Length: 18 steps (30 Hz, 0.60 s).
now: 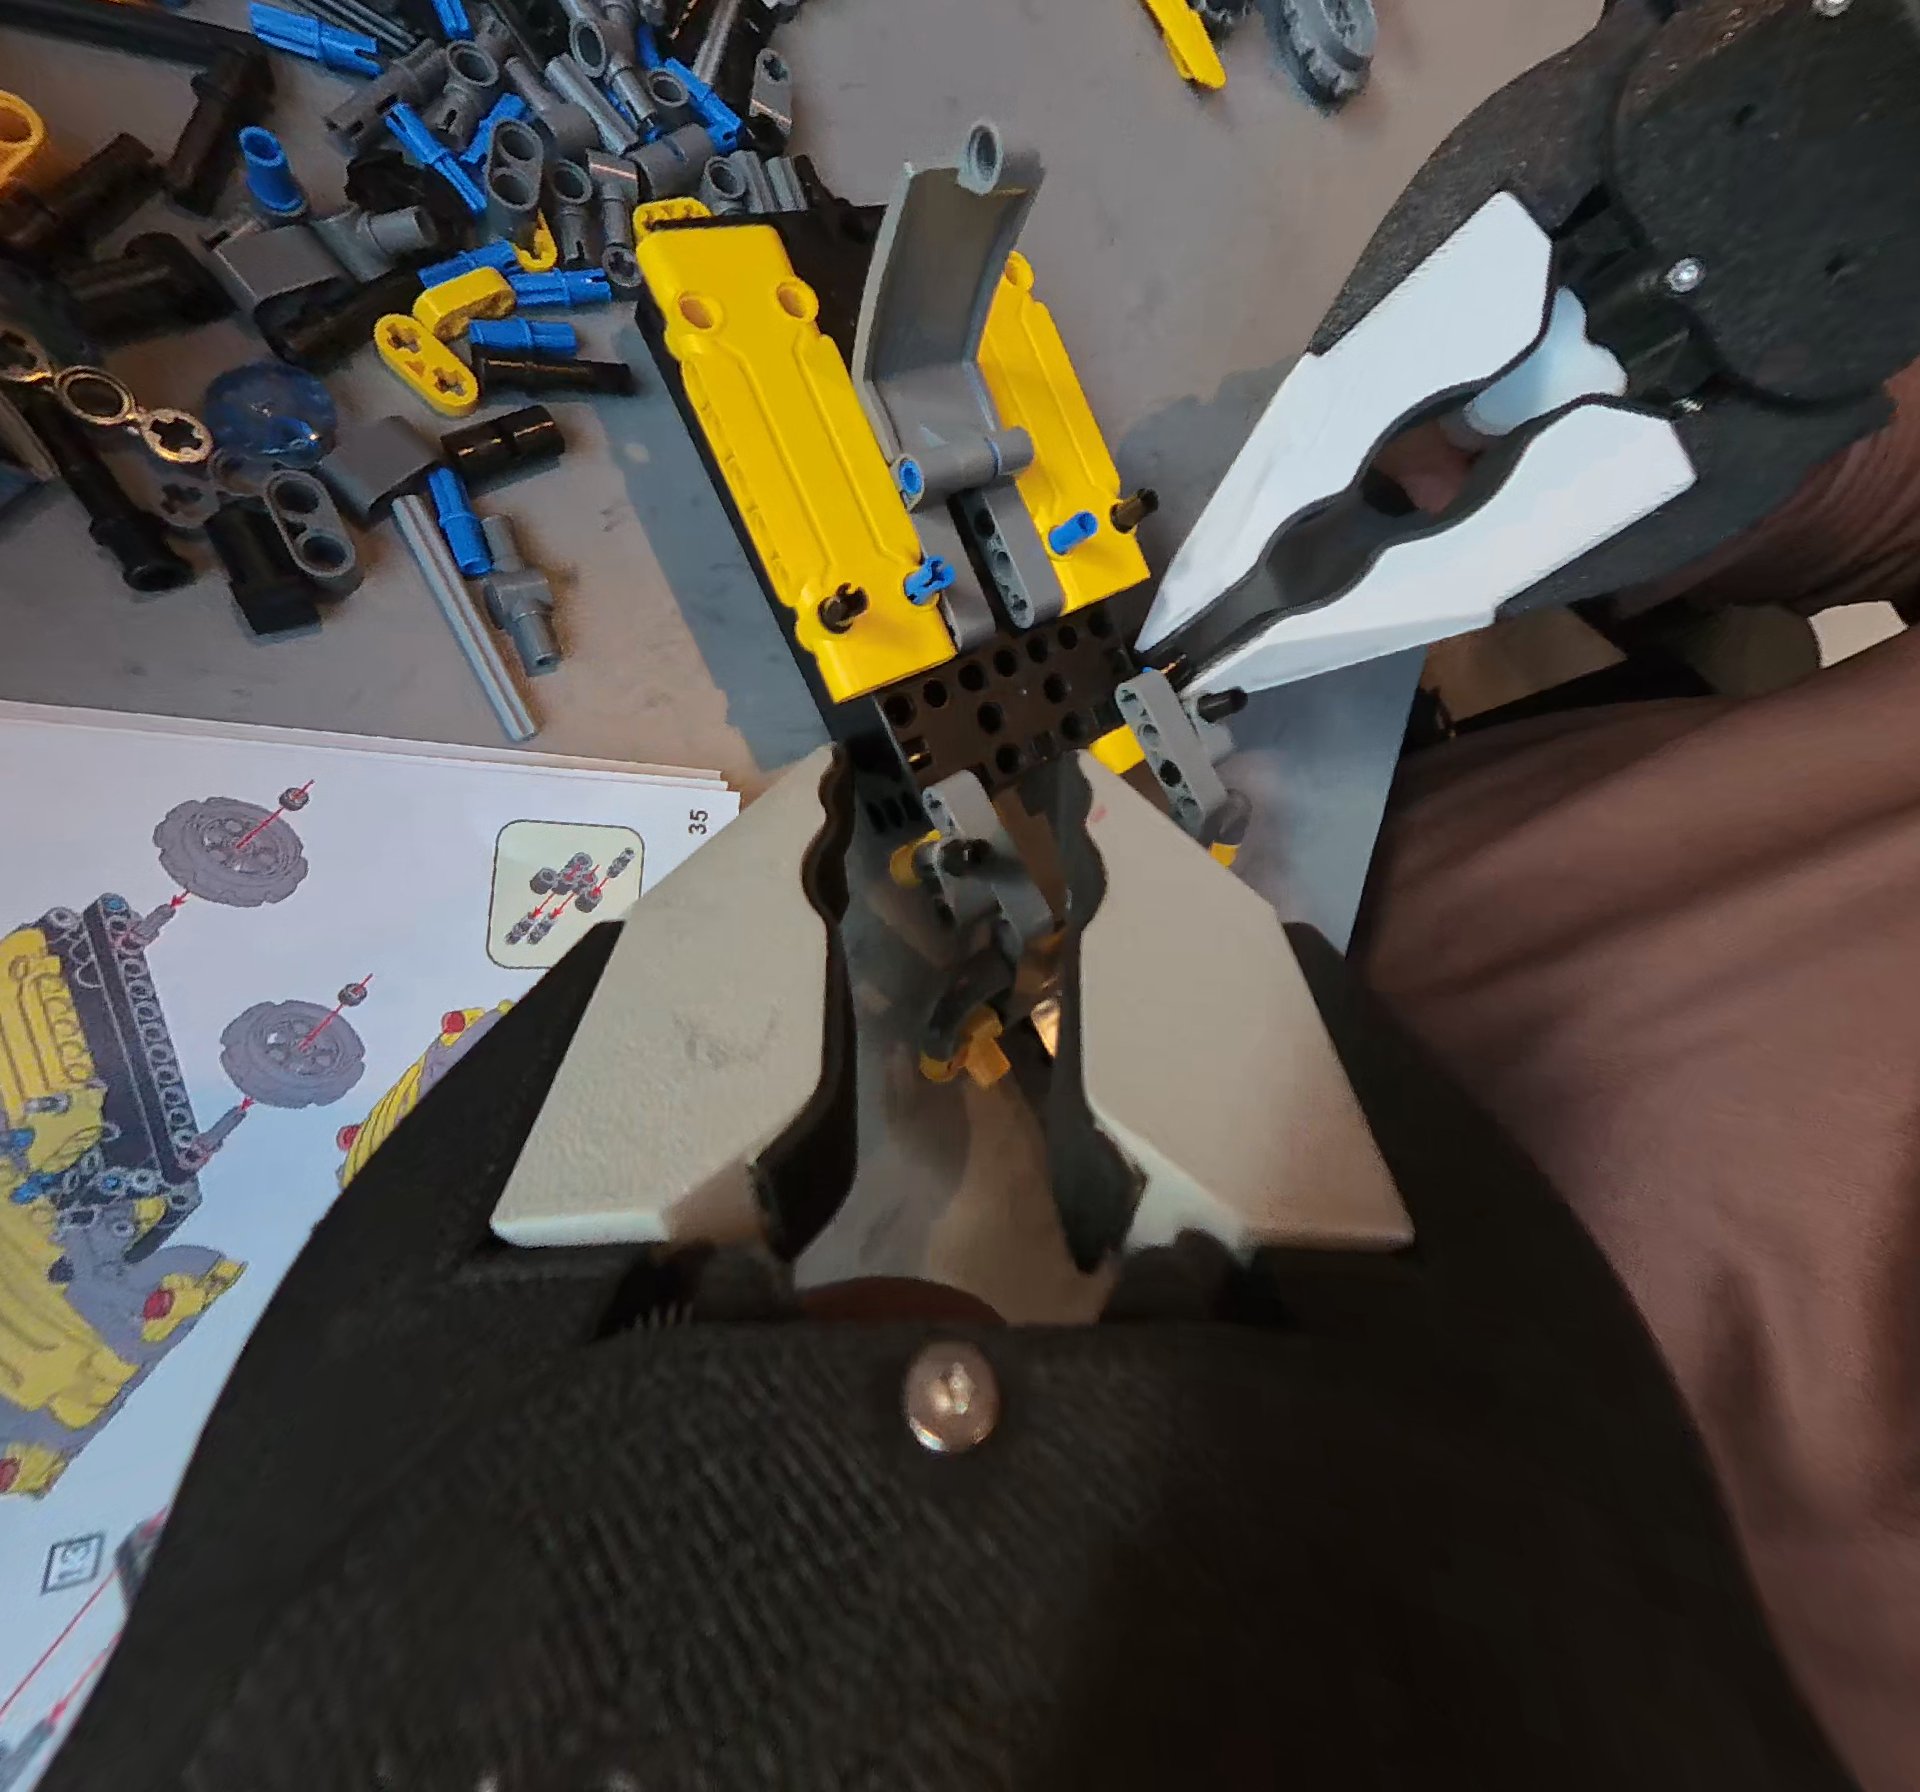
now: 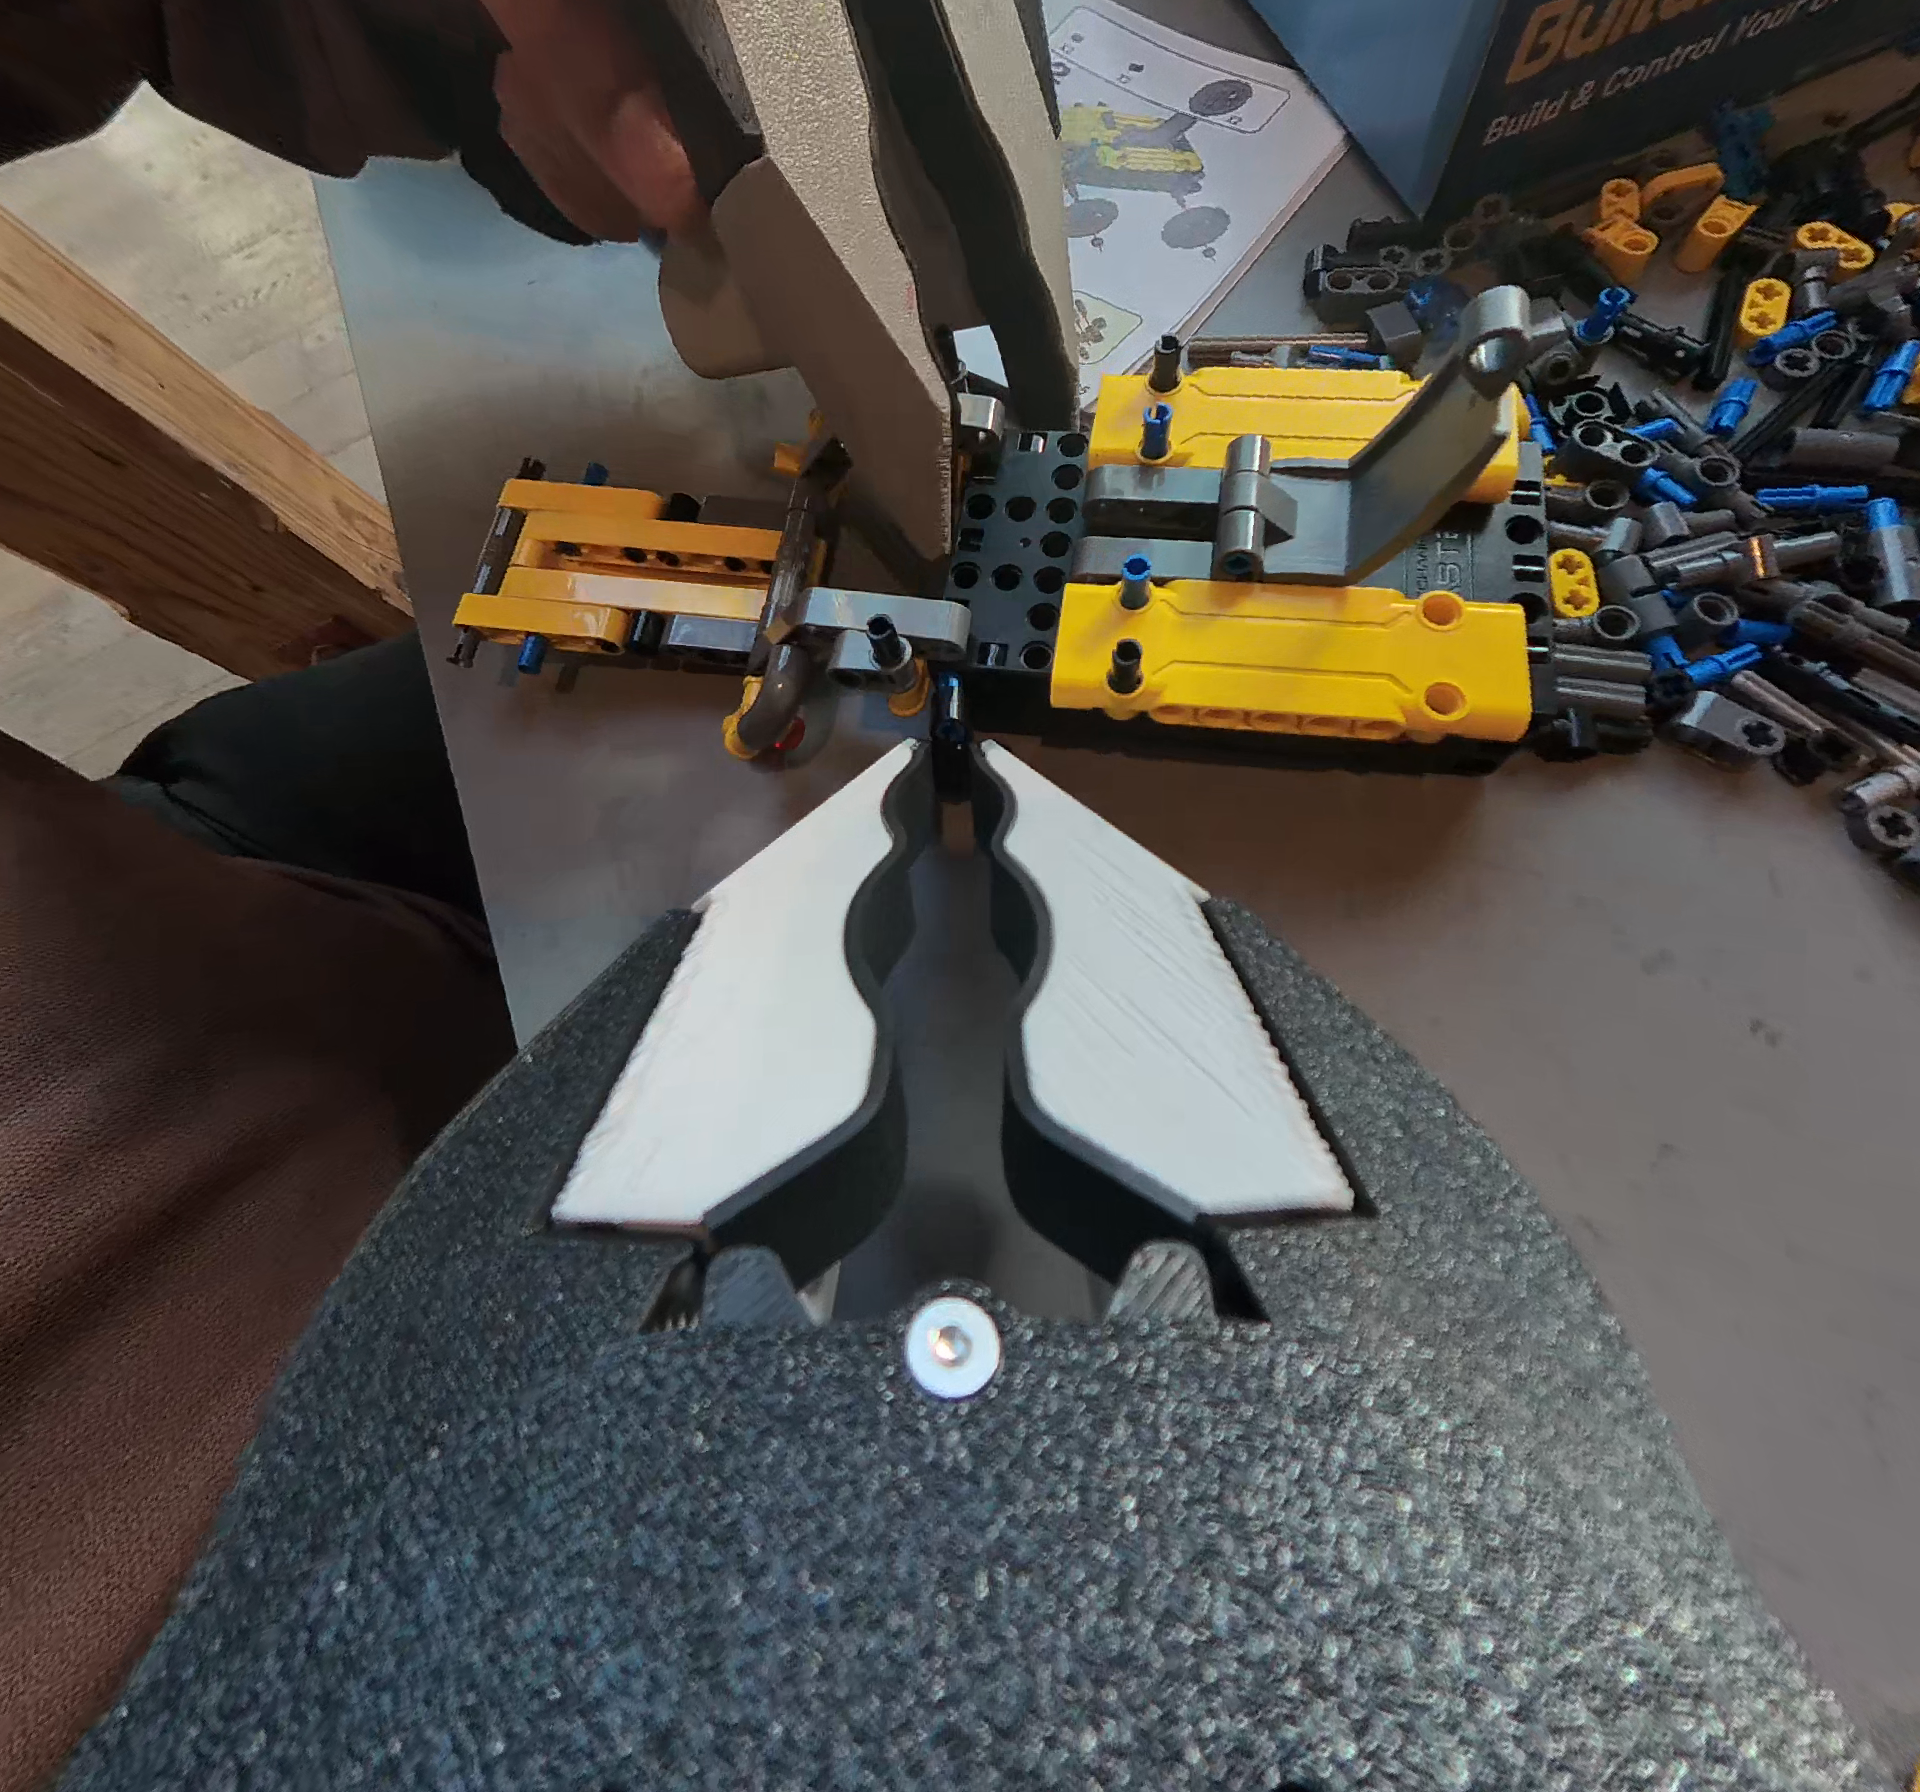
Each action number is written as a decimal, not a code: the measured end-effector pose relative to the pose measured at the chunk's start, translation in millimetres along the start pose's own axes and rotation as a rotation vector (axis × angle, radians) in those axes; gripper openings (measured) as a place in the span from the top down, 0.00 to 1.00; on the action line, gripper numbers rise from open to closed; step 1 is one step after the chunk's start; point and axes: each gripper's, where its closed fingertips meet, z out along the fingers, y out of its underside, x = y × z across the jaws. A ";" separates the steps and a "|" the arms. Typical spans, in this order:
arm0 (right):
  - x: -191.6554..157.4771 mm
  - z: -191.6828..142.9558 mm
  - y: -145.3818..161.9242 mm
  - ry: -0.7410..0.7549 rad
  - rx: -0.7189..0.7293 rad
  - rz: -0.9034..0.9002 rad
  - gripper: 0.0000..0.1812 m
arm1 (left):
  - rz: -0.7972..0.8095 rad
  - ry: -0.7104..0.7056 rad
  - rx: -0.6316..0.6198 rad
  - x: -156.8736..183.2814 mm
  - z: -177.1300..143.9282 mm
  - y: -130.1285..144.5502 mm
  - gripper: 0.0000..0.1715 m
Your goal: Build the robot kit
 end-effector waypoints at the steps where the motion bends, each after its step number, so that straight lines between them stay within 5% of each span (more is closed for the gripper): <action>1: 0.0 -0.7 0.3 -0.001 0.002 0.001 0.98 | -0.003 -0.006 -0.002 -0.5 1.3 0.8 0.78; 10: 3.2 -9.6 1.2 0.021 0.032 0.008 0.99 | 0.028 -0.113 0.021 -5.8 3.8 1.6 0.83; 15: 4.6 -9.5 0.1 0.030 0.036 0.005 0.99 | 0.107 -0.243 0.032 -7.1 -14.4 -11.0 0.77; 18: 6.0 -10.2 -0.8 0.033 0.042 0.009 0.99 | 0.182 -0.263 0.047 16.1 -23.3 -21.5 0.80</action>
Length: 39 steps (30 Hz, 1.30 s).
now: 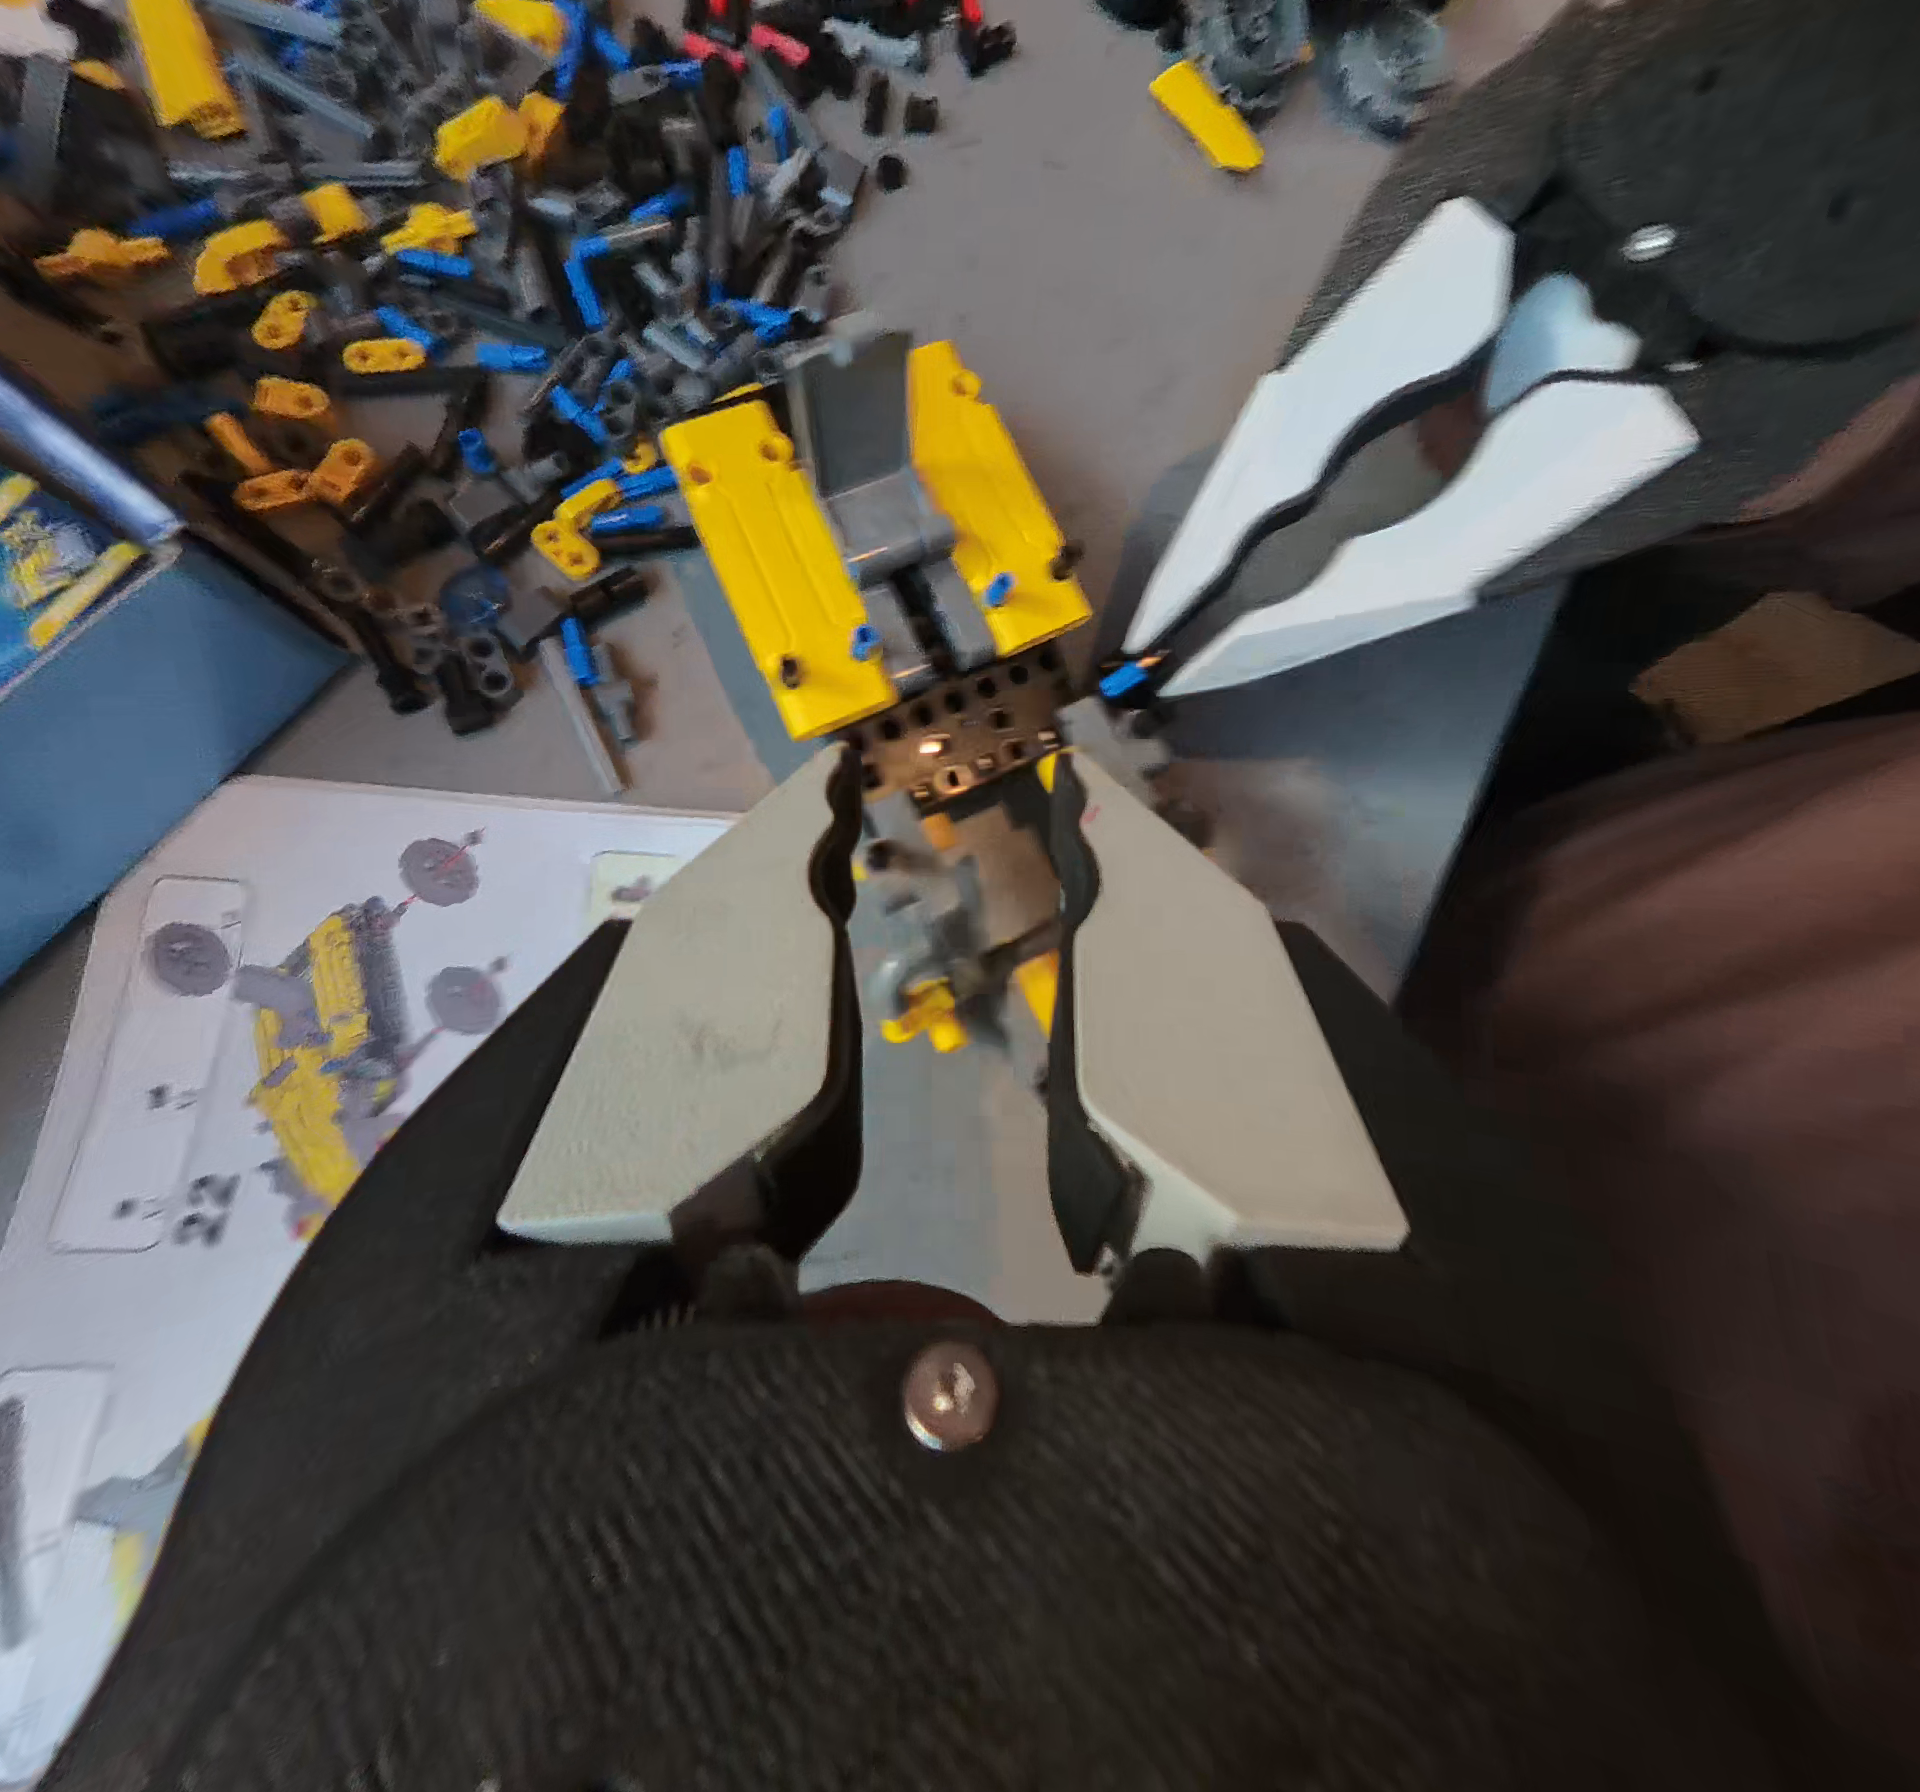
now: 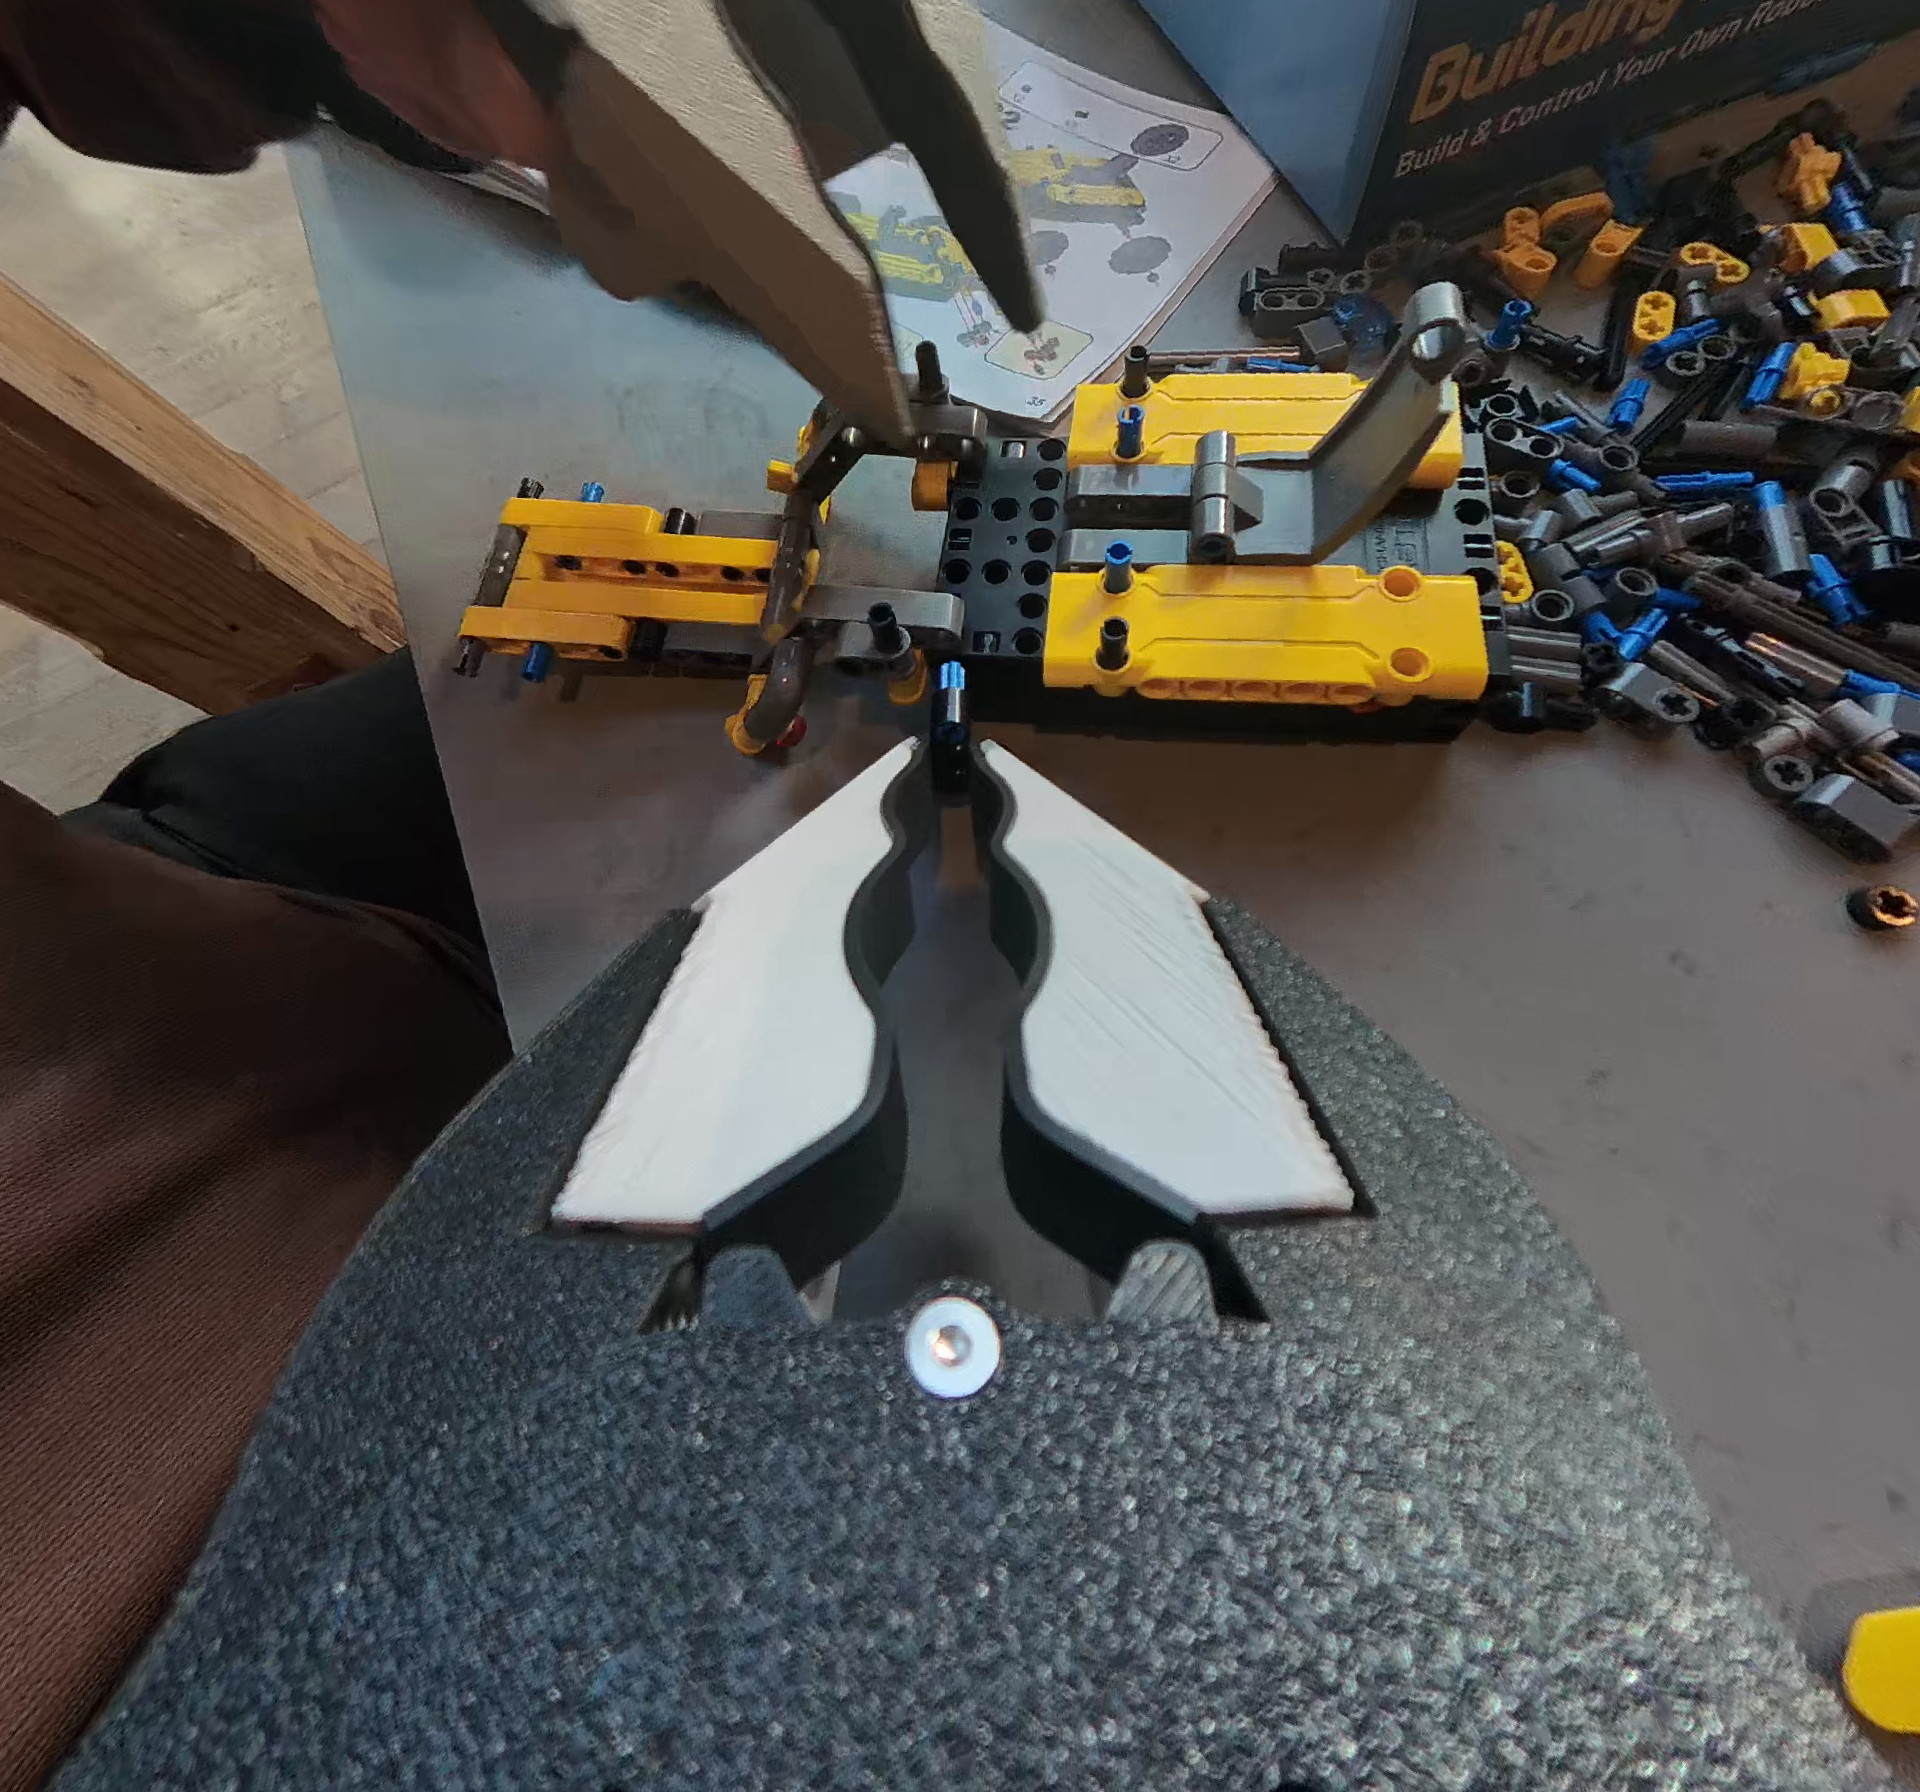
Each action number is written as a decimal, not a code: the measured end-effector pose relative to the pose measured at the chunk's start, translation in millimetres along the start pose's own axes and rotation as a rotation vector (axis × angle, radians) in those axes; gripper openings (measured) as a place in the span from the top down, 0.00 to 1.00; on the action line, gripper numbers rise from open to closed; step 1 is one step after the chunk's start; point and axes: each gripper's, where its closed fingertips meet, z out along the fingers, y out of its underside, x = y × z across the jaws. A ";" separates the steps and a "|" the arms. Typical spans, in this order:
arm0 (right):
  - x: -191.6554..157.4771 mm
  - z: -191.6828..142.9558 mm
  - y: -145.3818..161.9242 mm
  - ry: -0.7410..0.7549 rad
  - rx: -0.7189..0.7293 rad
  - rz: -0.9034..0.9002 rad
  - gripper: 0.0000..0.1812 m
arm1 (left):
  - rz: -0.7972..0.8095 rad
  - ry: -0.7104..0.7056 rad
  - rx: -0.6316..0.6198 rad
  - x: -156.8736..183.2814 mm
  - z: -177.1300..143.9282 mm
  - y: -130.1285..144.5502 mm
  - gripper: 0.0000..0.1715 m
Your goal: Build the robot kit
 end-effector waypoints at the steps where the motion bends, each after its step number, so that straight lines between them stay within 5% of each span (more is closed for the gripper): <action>1: 0.3 -0.3 -0.7 0.001 0.004 -0.001 0.99 | -0.010 0.041 -0.002 12.6 0.1 -2.0 0.80; 13: -2.2 2.8 -2.6 -0.006 0.002 -0.024 0.98 | 0.084 0.045 -0.112 42.7 26.4 16.3 0.82; 39: 3.5 8.0 -2.2 0.140 -0.018 -0.208 0.98 | 0.090 0.042 -0.015 32.9 30.9 12.7 0.89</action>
